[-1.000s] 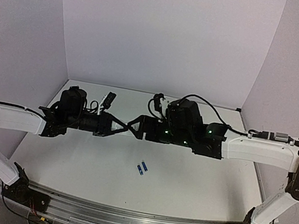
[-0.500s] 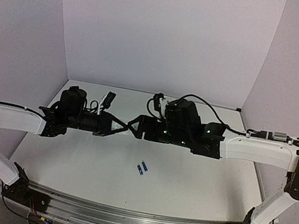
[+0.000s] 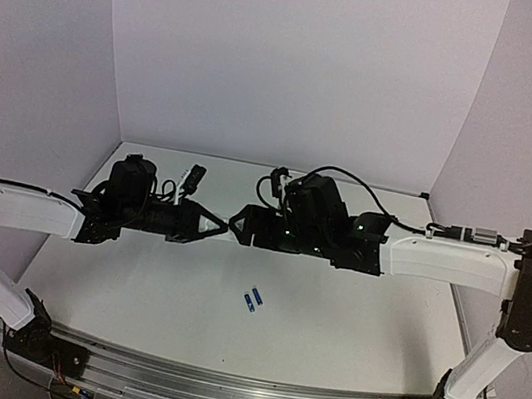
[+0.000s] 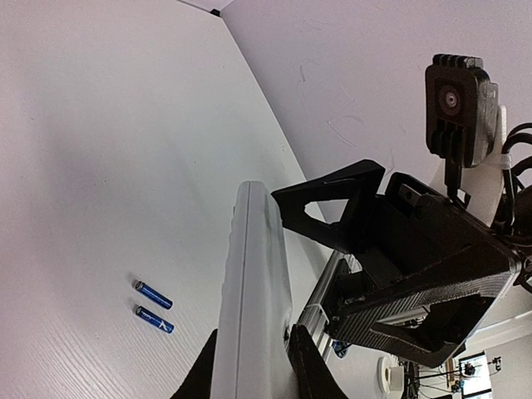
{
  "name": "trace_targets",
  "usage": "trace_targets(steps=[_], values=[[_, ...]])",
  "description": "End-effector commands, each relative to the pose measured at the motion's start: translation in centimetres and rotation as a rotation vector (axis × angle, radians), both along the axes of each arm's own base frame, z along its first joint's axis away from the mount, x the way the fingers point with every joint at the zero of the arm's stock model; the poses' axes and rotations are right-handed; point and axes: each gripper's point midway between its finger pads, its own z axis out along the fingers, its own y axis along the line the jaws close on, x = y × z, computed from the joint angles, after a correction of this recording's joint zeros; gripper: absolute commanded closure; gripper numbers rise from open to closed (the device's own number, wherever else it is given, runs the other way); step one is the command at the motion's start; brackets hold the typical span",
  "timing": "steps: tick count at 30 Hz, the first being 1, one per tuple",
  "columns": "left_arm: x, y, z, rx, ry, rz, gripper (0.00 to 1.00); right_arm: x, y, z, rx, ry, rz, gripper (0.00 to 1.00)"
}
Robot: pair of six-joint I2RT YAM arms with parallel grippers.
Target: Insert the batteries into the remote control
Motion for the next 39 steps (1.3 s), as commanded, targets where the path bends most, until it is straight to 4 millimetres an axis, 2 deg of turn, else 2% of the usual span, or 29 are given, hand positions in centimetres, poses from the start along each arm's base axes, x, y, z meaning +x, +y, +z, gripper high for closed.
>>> trace_targets(steps=[1, 12, 22, 29, 34, 39], values=[[0.3, -1.4, 5.2, -0.097, -0.129, -0.047, 1.0, -0.5, 1.9, 2.2, 0.066, -0.011, 0.06, 0.19], [1.2, -1.7, 4.0, -0.049, -0.088, -0.021, 1.0, -0.3, 2.4, 1.8, 0.043, 0.002, 0.063, 0.21], [0.1, -1.5, 5.9, -0.102, -0.159, -0.064, 1.0, 0.3, 2.5, 0.6, 0.009, 0.015, 0.039, 0.22], [-0.4, -1.2, 6.3, -0.119, -0.166, -0.067, 1.0, 2.2, 0.3, -0.2, 0.015, 0.026, -0.161, 0.22], [-0.6, -1.1, 6.3, -0.127, -0.167, -0.074, 1.0, 1.8, 1.7, -0.2, 0.042, 0.052, -0.111, 0.22], [-0.9, -1.0, 6.6, -0.141, -0.172, -0.078, 1.0, 2.3, 0.8, -1.1, 0.059, 0.091, -0.203, 0.23]])
